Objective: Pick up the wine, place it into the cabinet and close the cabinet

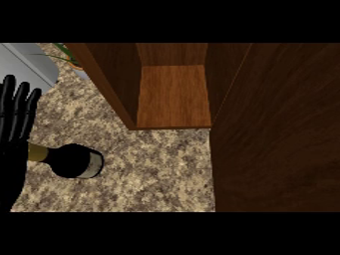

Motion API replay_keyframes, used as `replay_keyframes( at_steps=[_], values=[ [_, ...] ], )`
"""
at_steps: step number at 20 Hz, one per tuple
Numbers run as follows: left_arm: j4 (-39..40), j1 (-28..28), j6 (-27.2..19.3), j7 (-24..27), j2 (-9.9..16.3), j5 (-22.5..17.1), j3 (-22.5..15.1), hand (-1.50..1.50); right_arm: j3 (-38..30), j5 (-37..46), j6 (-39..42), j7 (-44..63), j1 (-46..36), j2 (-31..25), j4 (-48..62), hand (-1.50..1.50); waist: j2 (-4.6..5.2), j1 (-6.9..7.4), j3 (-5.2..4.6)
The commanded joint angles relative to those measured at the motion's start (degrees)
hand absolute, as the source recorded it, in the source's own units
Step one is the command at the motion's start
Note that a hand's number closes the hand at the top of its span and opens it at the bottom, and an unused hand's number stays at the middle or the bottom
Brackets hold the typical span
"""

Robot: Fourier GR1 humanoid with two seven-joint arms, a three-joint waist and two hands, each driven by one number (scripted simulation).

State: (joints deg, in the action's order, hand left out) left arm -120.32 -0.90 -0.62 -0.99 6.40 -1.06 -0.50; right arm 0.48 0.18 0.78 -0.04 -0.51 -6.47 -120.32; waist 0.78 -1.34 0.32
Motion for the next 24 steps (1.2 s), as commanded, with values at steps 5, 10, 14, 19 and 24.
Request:
replay_keyframes(
  at_steps=[5, 10, 14, 19, 24],
  values=[
    [-3.57, 2.72, -14.57, -1.75, -6.23, 16.23, -7.16, -1.50, 0.73, -4.19, 4.43, -2.42, 10.24, 0.00, -6.43, -1.50, -1.02, 0.65, -0.22],
    [-3.81, 5.65, -28.10, -4.67, -6.35, 4.66, -19.22, -1.50, 4.98, -12.02, 10.65, 7.66, 12.01, -3.18, -10.73, -1.50, -1.14, 0.50, -0.30],
    [-4.16, 1.46, -37.44, -9.44, -6.38, 10.76, -28.24, -1.50, 5.59, -13.19, 9.87, 12.29, 11.73, -3.04, -13.77, -1.50, -0.94, 0.97, -0.28],
    [-4.88, -7.03, -40.05, -19.07, -6.39, 18.01, -26.86, -1.50, 2.20, -17.48, 9.53, 18.42, 10.72, -4.22, -20.17, -1.50, -0.87, 1.14, -0.29],
    [-4.93, -10.38, -45.48, -25.64, -6.40, 24.06, -31.82, -1.50, 6.07, -14.68, 7.88, 22.27, 10.30, -3.18, -24.20, -1.50, -0.90, 1.04, -0.30]
  ],
)
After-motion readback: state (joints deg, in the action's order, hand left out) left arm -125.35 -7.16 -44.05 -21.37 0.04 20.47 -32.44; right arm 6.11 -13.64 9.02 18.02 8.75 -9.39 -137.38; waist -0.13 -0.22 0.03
